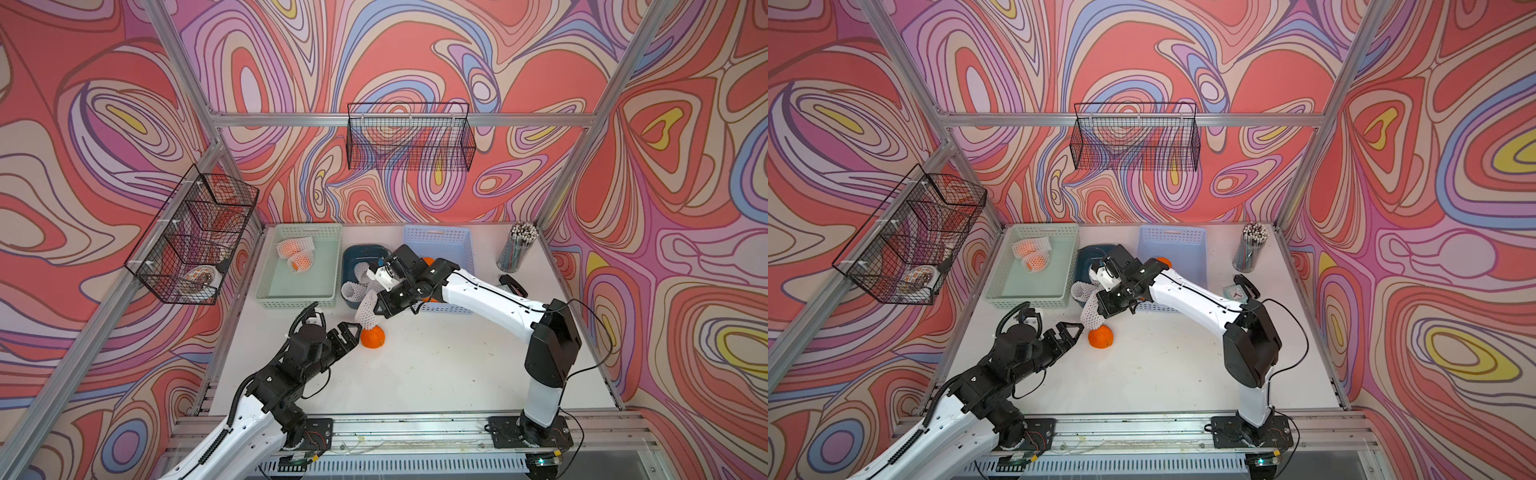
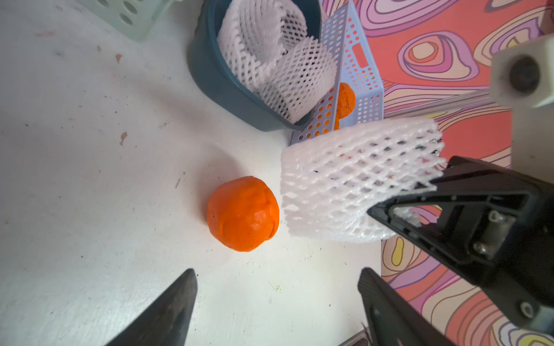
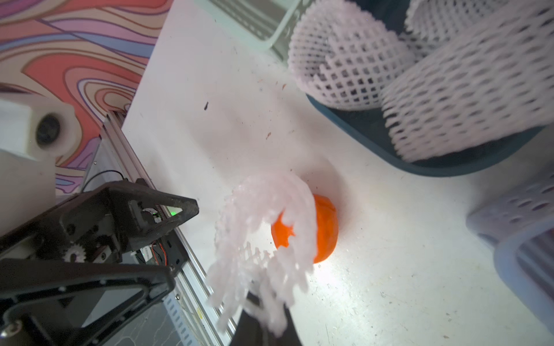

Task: Remove foam nets from oranges
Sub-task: Remove the foam net from the orange, then place the foam net into the storage box.

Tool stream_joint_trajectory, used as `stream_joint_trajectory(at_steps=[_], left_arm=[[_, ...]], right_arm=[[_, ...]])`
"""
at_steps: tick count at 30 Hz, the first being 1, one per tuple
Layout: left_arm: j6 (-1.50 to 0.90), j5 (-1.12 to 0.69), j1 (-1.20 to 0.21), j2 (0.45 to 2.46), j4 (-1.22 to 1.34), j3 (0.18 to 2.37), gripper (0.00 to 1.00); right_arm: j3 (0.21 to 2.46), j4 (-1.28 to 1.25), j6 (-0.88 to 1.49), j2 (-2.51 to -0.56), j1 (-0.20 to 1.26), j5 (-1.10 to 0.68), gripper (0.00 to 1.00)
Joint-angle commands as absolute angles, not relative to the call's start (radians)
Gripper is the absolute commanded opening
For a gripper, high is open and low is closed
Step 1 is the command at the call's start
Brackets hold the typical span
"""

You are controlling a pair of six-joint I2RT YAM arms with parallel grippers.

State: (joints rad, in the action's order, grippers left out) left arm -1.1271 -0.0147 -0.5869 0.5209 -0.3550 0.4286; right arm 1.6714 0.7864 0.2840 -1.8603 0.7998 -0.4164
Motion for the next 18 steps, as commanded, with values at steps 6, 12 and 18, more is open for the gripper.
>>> stream_joint_trajectory(at_steps=[6, 12, 18], left_arm=[[-1.000, 0.139, -0.580, 0.404, -0.556, 0.554, 0.93], [-0.914, 0.167, -0.580, 0.445, -0.650, 0.653, 0.93], [-0.881, 0.150, -0.580, 0.501, -0.667, 0.709, 0.93]], right_arm=[[1.859, 0.821, 0.358, -1.956, 0.715, -0.475, 0.11], [2.117, 0.904, 0.359, -2.130, 0.675, -0.431, 0.14], [2.316, 0.940, 0.385, -2.292, 0.624, -0.405, 0.14]])
